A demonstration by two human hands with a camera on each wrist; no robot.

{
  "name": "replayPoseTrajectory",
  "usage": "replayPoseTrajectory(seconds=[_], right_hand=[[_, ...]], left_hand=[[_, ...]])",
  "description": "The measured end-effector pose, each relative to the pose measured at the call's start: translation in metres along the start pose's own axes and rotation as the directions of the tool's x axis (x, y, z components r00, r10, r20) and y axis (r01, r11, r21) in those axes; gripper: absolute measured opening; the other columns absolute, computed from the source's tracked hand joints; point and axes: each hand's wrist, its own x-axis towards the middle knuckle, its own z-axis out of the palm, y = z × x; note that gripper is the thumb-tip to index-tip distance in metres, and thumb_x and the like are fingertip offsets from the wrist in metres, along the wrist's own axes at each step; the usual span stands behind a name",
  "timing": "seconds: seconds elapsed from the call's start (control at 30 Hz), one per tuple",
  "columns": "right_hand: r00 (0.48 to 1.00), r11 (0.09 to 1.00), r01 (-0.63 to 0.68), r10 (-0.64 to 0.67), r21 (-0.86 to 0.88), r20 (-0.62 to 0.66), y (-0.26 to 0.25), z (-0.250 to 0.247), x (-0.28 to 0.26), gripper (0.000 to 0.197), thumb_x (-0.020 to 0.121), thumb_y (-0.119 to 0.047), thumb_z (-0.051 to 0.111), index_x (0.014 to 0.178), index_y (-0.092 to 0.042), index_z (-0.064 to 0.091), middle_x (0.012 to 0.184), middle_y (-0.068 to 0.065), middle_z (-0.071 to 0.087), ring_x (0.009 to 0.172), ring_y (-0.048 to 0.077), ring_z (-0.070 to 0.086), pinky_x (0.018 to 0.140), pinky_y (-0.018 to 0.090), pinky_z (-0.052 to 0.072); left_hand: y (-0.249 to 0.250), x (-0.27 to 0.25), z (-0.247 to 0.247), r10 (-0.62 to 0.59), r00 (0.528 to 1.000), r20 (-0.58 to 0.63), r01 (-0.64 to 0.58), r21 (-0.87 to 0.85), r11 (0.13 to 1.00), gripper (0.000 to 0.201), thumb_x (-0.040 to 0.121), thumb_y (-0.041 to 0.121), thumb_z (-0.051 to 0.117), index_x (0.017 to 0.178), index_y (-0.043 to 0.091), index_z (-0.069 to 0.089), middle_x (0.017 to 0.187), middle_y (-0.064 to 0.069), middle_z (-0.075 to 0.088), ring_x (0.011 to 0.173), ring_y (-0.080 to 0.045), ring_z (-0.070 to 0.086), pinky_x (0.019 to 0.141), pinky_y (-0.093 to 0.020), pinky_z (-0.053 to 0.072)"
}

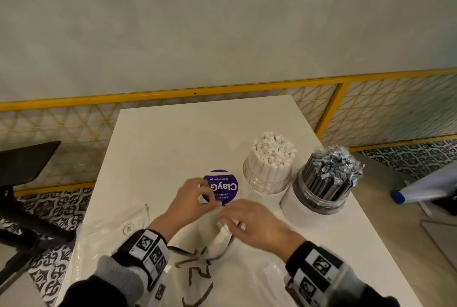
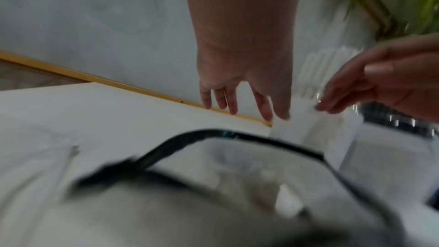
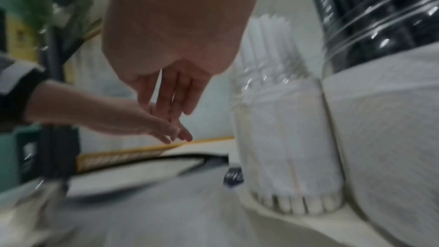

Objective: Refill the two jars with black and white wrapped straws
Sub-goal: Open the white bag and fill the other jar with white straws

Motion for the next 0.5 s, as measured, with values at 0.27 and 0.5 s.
replayPoseTrajectory(seconds=[0.27, 0.5], right_hand=[[0.774, 0.965, -0.197, 0.262, -0.175, 0.577, 0.0, 0.049, -0.01, 0.042, 0.1, -0.038, 0.028, 0.106, -0.012, 0.059, 0.1, 0.021, 0.067, 0.096, 0.037, 0.058, 0.09, 0.041, 0.042], [0.657, 0.713, -0.419, 0.665, -0.562, 0.355, 0.018, 0.04, 0.001, 0.047, 0.095, -0.044, 0.045, 0.12, -0.005, 0.05, 0.12, 0.015, 0.061, 0.109, 0.031, 0.058, 0.085, 0.036, 0.043]], left_hand=[[-0.023, -0.024, 0.029, -0.195, 0.905, 0.378, 0.055, 0.35, 0.935, 0.058, 0.083, -0.006, 0.043, 0.133, 0.022, 0.049, 0.138, 0.001, 0.042, 0.114, -0.026, 0.054, 0.088, -0.03, 0.046], [-0.008, -0.03, 0.02, -0.15, 0.933, 0.328, 0.018, 0.374, 0.927, 0.075, 0.079, -0.012, 0.041, 0.144, 0.025, 0.035, 0.151, 0.01, 0.027, 0.11, -0.027, 0.056, 0.076, -0.029, 0.045]])
